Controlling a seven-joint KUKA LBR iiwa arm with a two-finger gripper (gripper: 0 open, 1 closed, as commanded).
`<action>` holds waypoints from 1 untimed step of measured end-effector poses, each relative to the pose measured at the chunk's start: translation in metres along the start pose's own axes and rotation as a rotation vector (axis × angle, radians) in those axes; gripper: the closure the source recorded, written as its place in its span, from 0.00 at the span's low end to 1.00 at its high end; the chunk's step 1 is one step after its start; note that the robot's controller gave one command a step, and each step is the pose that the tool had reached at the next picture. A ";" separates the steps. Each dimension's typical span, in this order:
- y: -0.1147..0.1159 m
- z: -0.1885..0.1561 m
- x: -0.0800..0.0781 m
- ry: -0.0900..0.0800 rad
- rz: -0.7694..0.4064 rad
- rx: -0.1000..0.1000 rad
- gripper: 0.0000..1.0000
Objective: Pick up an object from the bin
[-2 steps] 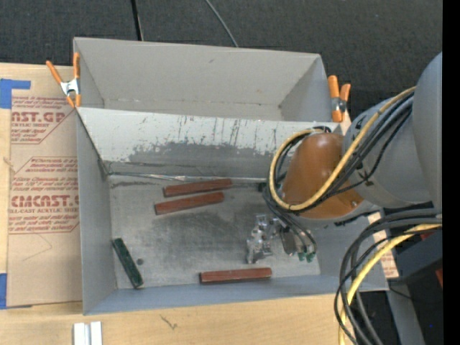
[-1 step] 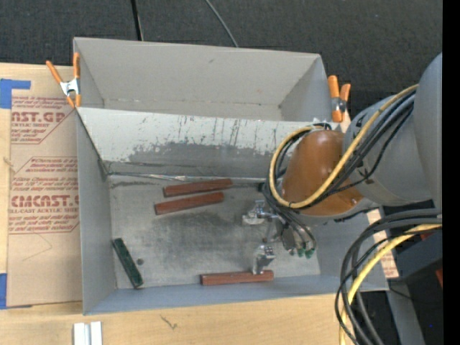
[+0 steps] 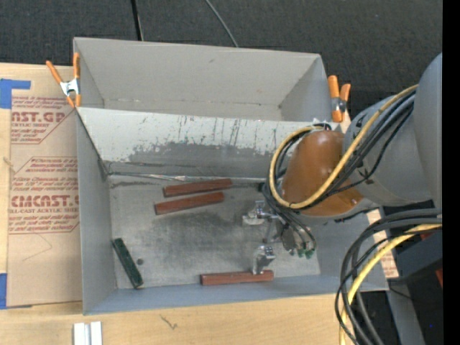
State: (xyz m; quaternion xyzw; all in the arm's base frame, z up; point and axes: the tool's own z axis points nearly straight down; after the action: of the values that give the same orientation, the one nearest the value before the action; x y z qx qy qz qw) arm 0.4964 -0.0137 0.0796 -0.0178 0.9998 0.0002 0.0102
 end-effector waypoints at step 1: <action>0.025 -0.042 -0.002 0.023 -0.043 0.000 0.00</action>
Offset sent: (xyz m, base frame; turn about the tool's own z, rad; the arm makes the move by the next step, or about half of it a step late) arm -0.0134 0.0249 -0.0079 -0.0567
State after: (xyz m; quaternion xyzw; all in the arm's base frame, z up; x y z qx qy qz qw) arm 0.4967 0.0111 0.1221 -0.0395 0.9992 -0.0001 -0.0016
